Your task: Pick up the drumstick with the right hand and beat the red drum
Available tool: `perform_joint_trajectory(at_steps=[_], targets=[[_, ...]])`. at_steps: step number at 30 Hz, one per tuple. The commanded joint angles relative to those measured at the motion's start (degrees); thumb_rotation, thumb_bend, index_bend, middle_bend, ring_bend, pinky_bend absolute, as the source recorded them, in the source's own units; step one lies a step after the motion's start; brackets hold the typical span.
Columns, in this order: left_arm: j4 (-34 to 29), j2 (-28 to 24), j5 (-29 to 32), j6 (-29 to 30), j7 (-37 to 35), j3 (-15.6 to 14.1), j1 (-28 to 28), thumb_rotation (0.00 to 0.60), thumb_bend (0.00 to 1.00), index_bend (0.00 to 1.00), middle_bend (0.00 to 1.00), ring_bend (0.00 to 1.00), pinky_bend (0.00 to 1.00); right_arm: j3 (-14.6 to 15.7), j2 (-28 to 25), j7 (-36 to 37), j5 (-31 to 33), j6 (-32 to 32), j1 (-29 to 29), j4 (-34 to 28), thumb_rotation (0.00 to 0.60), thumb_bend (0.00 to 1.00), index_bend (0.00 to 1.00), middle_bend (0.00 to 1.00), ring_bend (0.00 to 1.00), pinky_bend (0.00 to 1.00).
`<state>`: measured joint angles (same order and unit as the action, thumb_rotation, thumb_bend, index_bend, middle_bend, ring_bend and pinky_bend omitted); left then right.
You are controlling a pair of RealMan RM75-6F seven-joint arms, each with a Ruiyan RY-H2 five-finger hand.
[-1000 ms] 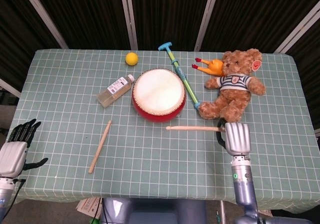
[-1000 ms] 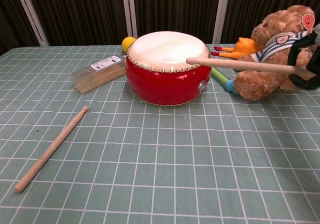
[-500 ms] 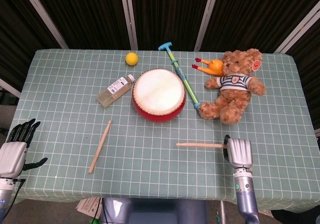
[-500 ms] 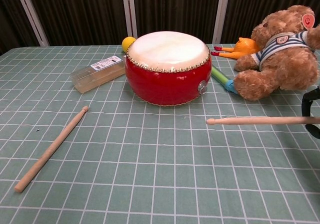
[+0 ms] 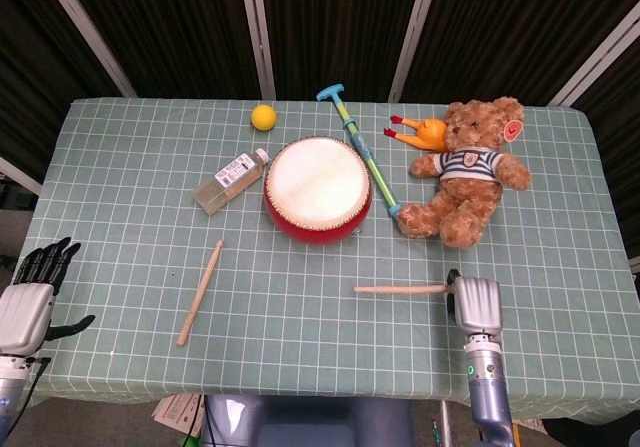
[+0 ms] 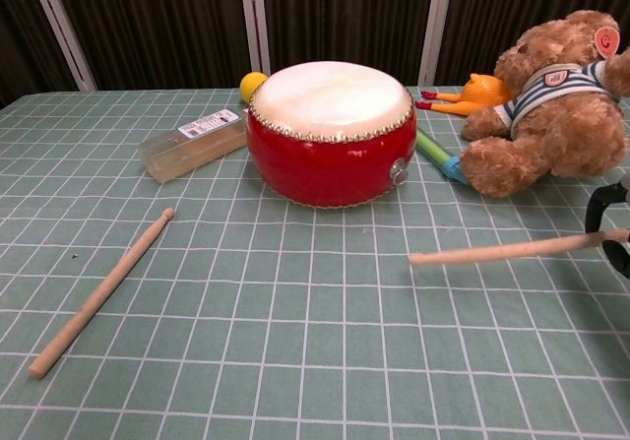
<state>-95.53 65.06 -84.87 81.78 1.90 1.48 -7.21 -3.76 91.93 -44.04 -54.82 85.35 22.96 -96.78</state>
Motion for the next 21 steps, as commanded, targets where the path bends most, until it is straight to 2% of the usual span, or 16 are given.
perform_joint_trajectory(at_steps=[1, 7, 9, 11, 13, 16, 19, 21], targets=[[0.0, 0.01, 0.0, -0.01, 0.02, 0.0, 0.0, 0.6, 0.0, 0.0, 0.0, 0.0, 0.0, -0.16, -0.36, -0.42, -0.22, -0.03, -0.09, -0.45, 0.6, 0.51, 0.3, 1.0, 0.94, 0.83], [0.02, 0.03, -0.07, 0.03, 0.15, 0.01, 0.0, 0.6, 0.0, 0.0, 0.0, 0.0, 0.0, -0.83, -1.9, -1.07, -1.02, 0.36, -0.29, -2.34, 0.6, 0.46, 0.23, 0.98, 0.92, 0.8], [0.0, 0.03, -0.06, 0.05, 0.17, 0.01, 0.01, 0.6, 0.0, 0.0, 0.0, 0.0, 0.0, -0.99, -2.49, -1.19, -1.44, 0.61, -0.39, -2.97, 0.6, 0.46, 0.23, 0.96, 0.9, 0.77], [-0.03, 0.04, -0.04, 0.11, 0.17, 0.03, 0.05, 0.6, 0.0, 0.0, 0.0, 0.0, 0.0, -1.32, -3.54, -0.71, -2.37, 1.05, -0.6, -3.87, 0.6, 0.46, 0.22, 0.9, 0.84, 0.7], [-0.04, 0.04, -0.09, 0.19, 0.21, 0.04, 0.07, 0.6, 0.0, 0.0, 0.0, 0.0, 0.0, -1.5, -4.76, 0.02, -3.6, 1.52, -0.83, -4.58, 0.6, 0.46, 0.19, 0.82, 0.77, 0.63], [0.0, 0.05, -0.09, 0.23, 0.19, 0.04, 0.1, 0.6, 0.0, 0.0, 0.0, 0.0, 0.0, -1.57, -7.54, 2.51, -6.54, 2.46, -1.55, -5.89, 0.6, 0.46, 0.12, 0.64, 0.61, 0.49], [0.03, 0.05, -0.31, 0.28, 0.07, 0.0, 0.08, 0.6, 0.0, 0.0, 0.0, 0.0, 0.0, -0.8, -11.68, 6.65, -10.87, 3.46, -2.83, -6.95, 0.6, 0.46, 0.05, 0.48, 0.44, 0.36], [0.21, 0.07, -0.65, 0.45, 0.14, -0.03, 0.07, 0.6, 0.0, 0.0, 0.0, 0.0, 0.0, 0.03, -14.9, 10.17, -14.1, 4.43, -4.04, -7.51, 0.6, 0.44, 0.01, 0.35, 0.28, 0.25]])
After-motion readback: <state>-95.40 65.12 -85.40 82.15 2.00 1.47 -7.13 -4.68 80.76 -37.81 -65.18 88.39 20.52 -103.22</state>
